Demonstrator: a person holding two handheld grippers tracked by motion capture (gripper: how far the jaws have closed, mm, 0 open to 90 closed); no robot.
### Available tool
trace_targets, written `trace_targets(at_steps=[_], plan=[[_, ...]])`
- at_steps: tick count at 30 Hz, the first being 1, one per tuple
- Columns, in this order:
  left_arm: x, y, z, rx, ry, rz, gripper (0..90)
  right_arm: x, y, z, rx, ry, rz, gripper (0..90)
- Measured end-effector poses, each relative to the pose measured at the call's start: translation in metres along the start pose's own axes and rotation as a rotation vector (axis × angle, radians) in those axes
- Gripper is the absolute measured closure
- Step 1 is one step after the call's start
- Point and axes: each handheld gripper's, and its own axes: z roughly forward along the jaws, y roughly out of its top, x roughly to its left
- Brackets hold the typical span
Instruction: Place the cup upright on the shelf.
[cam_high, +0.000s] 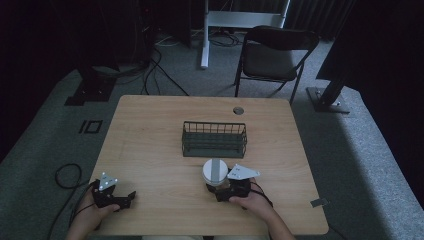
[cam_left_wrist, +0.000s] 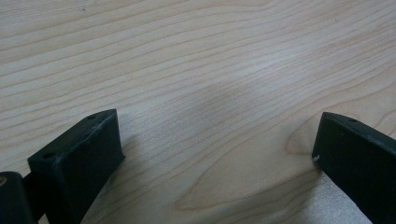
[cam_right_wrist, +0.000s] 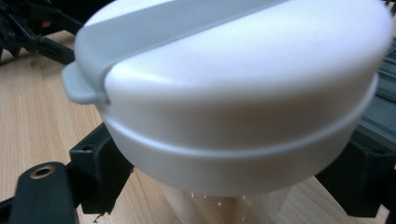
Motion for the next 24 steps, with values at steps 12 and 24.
trace_targets(at_steps=[12,24], plan=[[0.0000,0.0000,0.0000,0.000,0.000,-0.001,1.7,0.0034,0.0023,0.0065,-0.007,-0.021,0.002,16.0],[0.0000,0.0000,0.0000,0.000,0.000,-0.001,1.7,0.0041,0.0037,0.0048,-0.028,-0.056,-0.026,18.3]])
